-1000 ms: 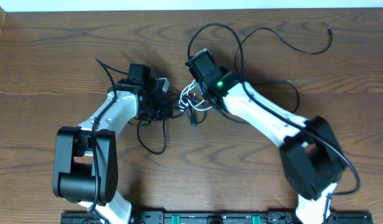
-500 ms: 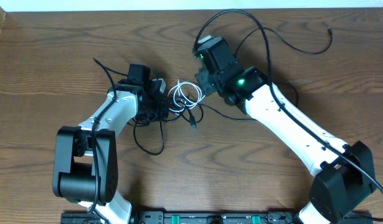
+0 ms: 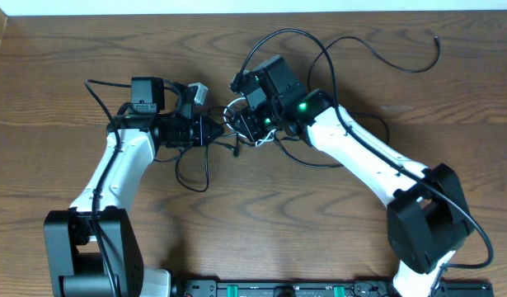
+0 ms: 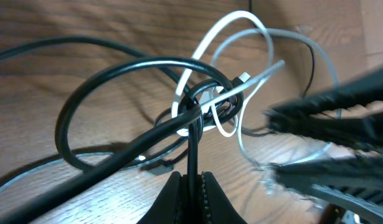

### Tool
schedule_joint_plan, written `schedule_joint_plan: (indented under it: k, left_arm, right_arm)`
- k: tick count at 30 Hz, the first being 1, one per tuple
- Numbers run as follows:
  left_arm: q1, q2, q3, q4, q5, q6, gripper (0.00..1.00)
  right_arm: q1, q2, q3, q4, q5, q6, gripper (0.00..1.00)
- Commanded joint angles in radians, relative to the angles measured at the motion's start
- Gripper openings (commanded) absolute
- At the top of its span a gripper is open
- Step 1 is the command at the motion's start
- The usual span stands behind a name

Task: Untangle cables

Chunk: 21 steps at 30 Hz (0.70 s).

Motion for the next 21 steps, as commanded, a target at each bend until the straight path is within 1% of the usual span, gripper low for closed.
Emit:
schedule_joint_plan:
  k: [1,2,3,4,5,7,9,11,13,16,18,21]
  left_arm:
    - [0.002,-0.005,-0.002,-0.029,0.079,0.125,0.07]
    - [0.002,-0.005,-0.002,-0.047,0.082,0.154,0.07]
    - [0.002,-0.005,-0.002,-0.061,0.079,0.168,0.07]
    - [0.002,-0.005,-0.002,-0.063,0.079,0.168,0.07]
    - [0.002,-0.005,-0.002,-0.063,0.078,0.168,0.07]
    - [0.002,-0.005,-0.002,-0.063,0.068,0.168,0.07]
    - [0.002,-0.005,-0.003,-0.064,0.016,0.167,0.07]
    - [0.002,-0.005,-0.003,-0.064,-0.004,0.167,0.07]
    - [0.001,-0.005,-0.003,-0.064,-0.004,0.167,0.07]
    - [0.002,-0.005,-0.003,-0.063,-0.004,0.167,0.07]
    - [0.001,-0.005,-0.003,-0.063,-0.004,0.167,0.07]
    - [0.001,-0.005,-0.003,-0.063,-0.004,0.167,0.07]
  right_arm:
    - [0.001,0.036,0.011,0.058,-0.018,0.172,0.25]
    - [0.001,0.049,0.011,0.087,-0.017,0.231,0.25]
    - [0.001,0.066,0.011,0.112,0.000,0.344,0.25]
    - [0.001,0.079,0.011,0.120,0.010,0.390,0.25]
    - [0.001,0.091,0.011,0.134,0.009,0.468,0.25]
    - [0.001,0.097,0.011,0.135,0.005,0.533,0.24]
    - [0.001,0.096,0.011,0.135,-0.027,0.543,0.25]
    - [-0.006,0.089,0.011,0.136,-0.056,0.536,0.28]
    - [-0.023,0.079,0.011,0.136,-0.075,0.534,0.32]
    - [-0.047,0.077,0.011,0.114,-0.190,0.517,0.34]
    - [-0.047,0.077,0.011,0.052,-0.198,0.517,0.34]
    - [-0.033,0.077,0.011,0.011,-0.169,0.517,0.34]
